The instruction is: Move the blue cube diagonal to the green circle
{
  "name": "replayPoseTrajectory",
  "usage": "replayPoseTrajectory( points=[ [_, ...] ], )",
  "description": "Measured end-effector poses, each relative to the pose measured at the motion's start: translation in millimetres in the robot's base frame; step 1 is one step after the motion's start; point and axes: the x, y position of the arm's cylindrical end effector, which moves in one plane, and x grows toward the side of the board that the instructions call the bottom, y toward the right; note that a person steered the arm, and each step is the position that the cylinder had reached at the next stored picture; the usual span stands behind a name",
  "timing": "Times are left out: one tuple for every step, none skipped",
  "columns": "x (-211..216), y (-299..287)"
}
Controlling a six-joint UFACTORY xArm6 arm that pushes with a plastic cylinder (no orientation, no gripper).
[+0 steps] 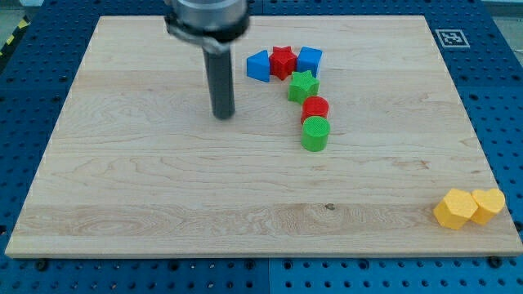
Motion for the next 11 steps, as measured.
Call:
replayPoseTrajectory(
  points=[
    [-69,-6],
    [-128,-4],
    [-132,53],
    [-109,112],
    [-68,145],
    [-55,150],
    [-63,145],
    [-42,146],
    [-23,174],
    [-10,221],
    [-21,220]
  ],
)
